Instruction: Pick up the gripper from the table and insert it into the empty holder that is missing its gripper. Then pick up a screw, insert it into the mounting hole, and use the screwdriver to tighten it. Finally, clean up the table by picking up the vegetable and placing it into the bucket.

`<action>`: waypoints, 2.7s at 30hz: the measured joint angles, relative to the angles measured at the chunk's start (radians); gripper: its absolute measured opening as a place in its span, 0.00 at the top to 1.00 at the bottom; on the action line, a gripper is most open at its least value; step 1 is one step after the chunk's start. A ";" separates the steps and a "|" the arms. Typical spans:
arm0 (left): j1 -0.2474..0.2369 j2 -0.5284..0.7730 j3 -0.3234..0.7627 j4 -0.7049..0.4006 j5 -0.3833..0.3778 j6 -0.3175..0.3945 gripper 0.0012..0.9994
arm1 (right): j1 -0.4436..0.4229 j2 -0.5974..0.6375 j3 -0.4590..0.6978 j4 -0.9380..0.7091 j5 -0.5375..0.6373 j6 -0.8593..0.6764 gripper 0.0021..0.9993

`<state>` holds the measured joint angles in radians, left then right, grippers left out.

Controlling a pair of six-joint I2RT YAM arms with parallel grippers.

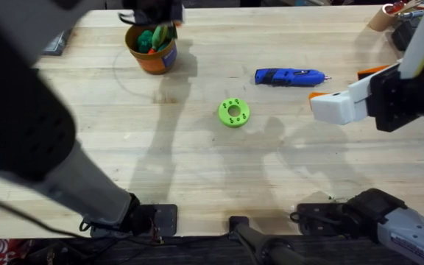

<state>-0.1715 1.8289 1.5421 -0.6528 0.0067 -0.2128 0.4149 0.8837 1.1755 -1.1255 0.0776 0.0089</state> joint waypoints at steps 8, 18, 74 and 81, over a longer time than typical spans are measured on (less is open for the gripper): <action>-0.002 0.060 0.006 0.018 -0.002 0.056 0.98 | 0.000 0.000 0.000 -0.005 0.000 -0.002 0.02; 0.000 -0.028 0.018 -0.014 -0.007 0.105 0.98 | 0.000 0.000 0.000 0.010 0.000 -0.002 0.02; 0.218 -0.044 0.037 -0.152 0.036 0.224 0.01 | 0.000 0.000 0.000 0.050 0.000 -0.002 0.02; 0.218 -0.220 0.039 -0.354 0.051 0.224 0.01 | 0.000 0.000 0.000 0.050 0.000 -0.002 0.02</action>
<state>0.0463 1.6089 1.5810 -1.0067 0.0576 0.0116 0.4149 0.8837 1.1751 -1.0757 0.0776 0.0071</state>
